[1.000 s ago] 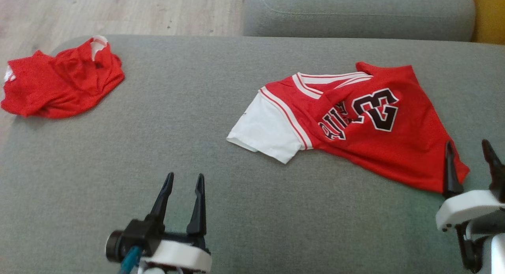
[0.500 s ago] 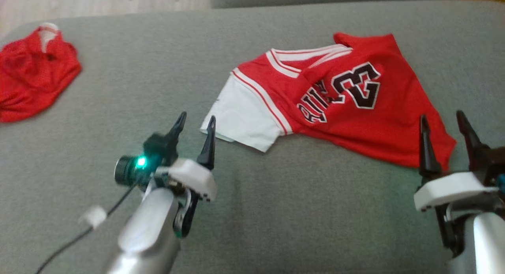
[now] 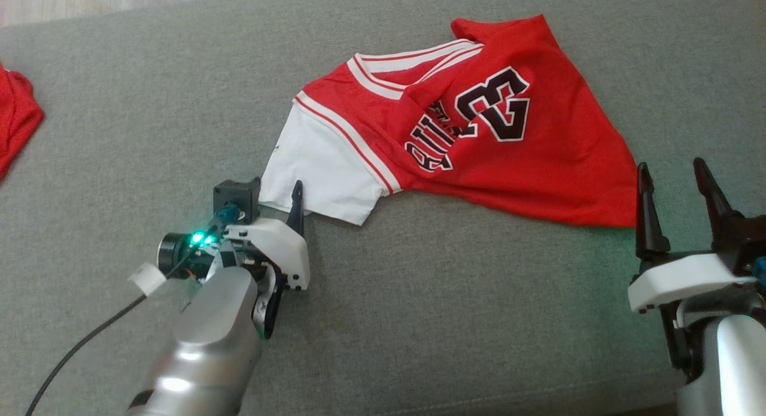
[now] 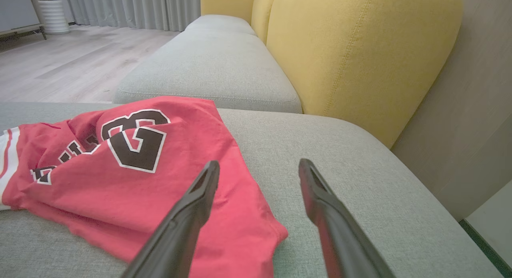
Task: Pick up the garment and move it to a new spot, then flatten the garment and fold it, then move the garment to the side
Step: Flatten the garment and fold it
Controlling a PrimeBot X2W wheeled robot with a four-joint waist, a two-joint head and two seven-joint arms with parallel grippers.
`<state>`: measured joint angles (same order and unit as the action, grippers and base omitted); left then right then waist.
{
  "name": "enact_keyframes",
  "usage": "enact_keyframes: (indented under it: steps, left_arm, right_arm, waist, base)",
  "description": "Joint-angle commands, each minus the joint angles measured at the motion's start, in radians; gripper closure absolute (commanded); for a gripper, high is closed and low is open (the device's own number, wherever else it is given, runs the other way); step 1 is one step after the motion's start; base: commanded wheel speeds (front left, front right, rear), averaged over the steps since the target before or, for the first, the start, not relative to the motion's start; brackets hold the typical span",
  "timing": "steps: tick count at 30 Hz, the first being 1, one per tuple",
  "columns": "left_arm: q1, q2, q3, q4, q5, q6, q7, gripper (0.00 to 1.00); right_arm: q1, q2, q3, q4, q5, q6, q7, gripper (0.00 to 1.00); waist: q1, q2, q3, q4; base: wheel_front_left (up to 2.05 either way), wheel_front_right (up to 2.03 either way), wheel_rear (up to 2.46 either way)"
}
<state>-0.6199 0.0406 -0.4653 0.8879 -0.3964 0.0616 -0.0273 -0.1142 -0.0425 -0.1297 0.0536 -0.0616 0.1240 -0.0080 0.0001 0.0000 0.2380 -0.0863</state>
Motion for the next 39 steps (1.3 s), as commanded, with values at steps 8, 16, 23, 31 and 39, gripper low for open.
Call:
enact_keyframes:
  steps: [8,16,23,31,39]
  left_arm:
    - [-0.057,0.01,-0.026,0.056,-0.008,0.002,0.013,1.0]
    - [-0.07,0.015,0.006,0.021,-0.046,0.04,-0.1,1.0]
    - [0.054,0.062,0.081,-0.072,-0.119,0.049,-0.173,1.0]
    - [0.227,0.062,0.097,-0.174,-0.179,0.041,-0.161,1.0]
    - [0.341,0.07,0.108,-0.305,-0.212,0.044,-0.166,0.0]
  right_arm:
    - [-0.038,-0.008,0.008,-0.027,0.001,0.007,-0.017,0.0]
    - [-0.026,-0.008,-0.032,-0.029,-0.003,0.007,-0.017,0.0]
    - [0.017,-0.008,-0.121,-0.042,-0.016,0.007,-0.014,0.0]
    - [0.062,-0.008,-0.154,-0.039,-0.022,0.007,-0.004,0.0]
    - [0.073,-0.008,-0.105,-0.008,-0.008,0.007,-0.023,0.0]
  waist:
    - [-0.0001,0.0,0.001,0.003]
    - [-0.0001,0.0,-0.027,0.058]
    - [-0.0001,0.0,-0.06,0.138]
    - [-0.0001,0.0,-0.093,0.188]
    - [-0.0001,0.0,-0.148,0.207]
  base:
    - [0.0,0.0,0.0]
    - [0.0,0.0,0.0]
    - [0.0,0.0,0.0]
    - [0.0,0.0,0.0]
    - [0.0,0.0,0.0]
